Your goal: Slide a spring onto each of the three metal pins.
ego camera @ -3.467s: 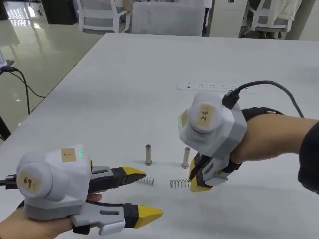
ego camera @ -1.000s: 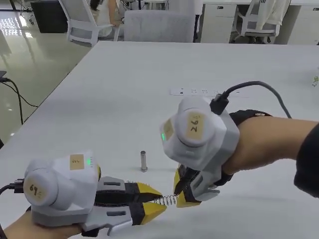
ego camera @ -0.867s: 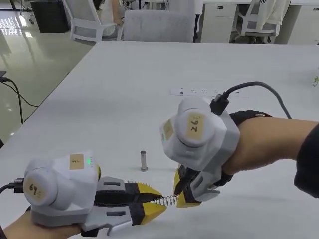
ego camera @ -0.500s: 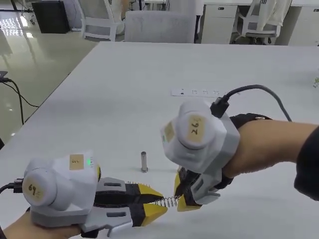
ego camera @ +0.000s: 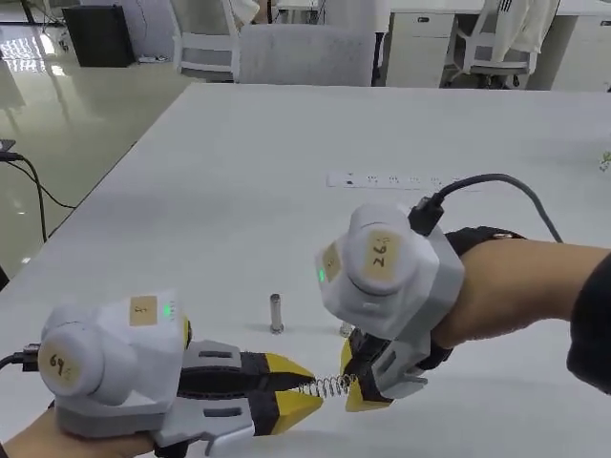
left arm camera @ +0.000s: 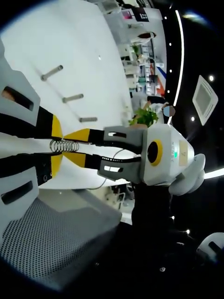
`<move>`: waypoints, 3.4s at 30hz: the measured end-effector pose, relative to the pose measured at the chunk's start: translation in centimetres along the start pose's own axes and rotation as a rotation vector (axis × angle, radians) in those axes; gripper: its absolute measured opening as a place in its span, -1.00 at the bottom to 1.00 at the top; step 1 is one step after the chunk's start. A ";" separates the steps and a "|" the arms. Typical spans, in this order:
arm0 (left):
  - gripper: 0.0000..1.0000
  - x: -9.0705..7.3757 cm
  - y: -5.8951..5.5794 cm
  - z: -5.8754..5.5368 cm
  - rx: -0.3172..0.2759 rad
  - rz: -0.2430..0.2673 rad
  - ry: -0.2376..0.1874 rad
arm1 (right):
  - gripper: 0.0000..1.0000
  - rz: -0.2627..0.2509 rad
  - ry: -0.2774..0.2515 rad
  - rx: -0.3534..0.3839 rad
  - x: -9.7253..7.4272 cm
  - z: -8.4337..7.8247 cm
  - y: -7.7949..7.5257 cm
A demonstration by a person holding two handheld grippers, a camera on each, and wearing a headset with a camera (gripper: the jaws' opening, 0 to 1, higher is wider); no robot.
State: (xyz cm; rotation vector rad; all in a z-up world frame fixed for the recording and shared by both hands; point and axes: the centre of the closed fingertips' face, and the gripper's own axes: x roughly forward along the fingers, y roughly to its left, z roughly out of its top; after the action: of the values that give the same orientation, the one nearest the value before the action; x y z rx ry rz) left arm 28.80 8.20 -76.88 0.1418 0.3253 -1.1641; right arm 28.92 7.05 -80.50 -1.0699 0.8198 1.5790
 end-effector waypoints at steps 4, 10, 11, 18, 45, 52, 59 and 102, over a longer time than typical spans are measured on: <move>-0.95 0.0 0.0 0.0 -0.002 -0.001 -0.001 | -0.83 -0.004 0.001 -0.002 -0.1 0.1 0.1; -0.95 0.0 0.0 -0.3 -0.003 0.002 0.012 | -0.84 -0.016 -0.014 0.006 -1.1 0.7 -0.1; -0.94 0.0 0.0 -0.4 -0.004 0.003 0.014 | -0.84 -0.017 -0.019 0.010 -1.2 0.8 -0.1; -0.95 0.1 0.1 -0.5 -0.002 0.005 0.024 | -0.84 -0.018 -0.040 0.016 -1.7 1.5 0.0; -0.95 0.3 -0.1 -0.7 -0.003 -0.005 0.030 | -0.85 -0.006 -0.083 0.030 -2.5 4.3 0.6; -0.95 0.3 -0.2 -0.5 -0.004 -0.009 0.023 | -0.85 -0.009 -0.084 0.023 -2.6 4.7 0.6; -0.95 0.4 -0.2 -0.5 -0.006 -0.013 0.021 | -0.85 -0.011 -0.076 0.008 -2.5 5.0 0.7; -0.57 -0.7 1.1 -1.3 -0.065 0.064 0.004 | -0.85 -0.038 -0.036 0.022 -2.5 3.3 -0.3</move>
State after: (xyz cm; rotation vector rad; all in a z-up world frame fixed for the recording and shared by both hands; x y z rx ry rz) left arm 29.28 9.62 -77.89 0.0971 0.3595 -1.0885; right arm 28.65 9.12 -76.92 -1.0325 0.7868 1.5496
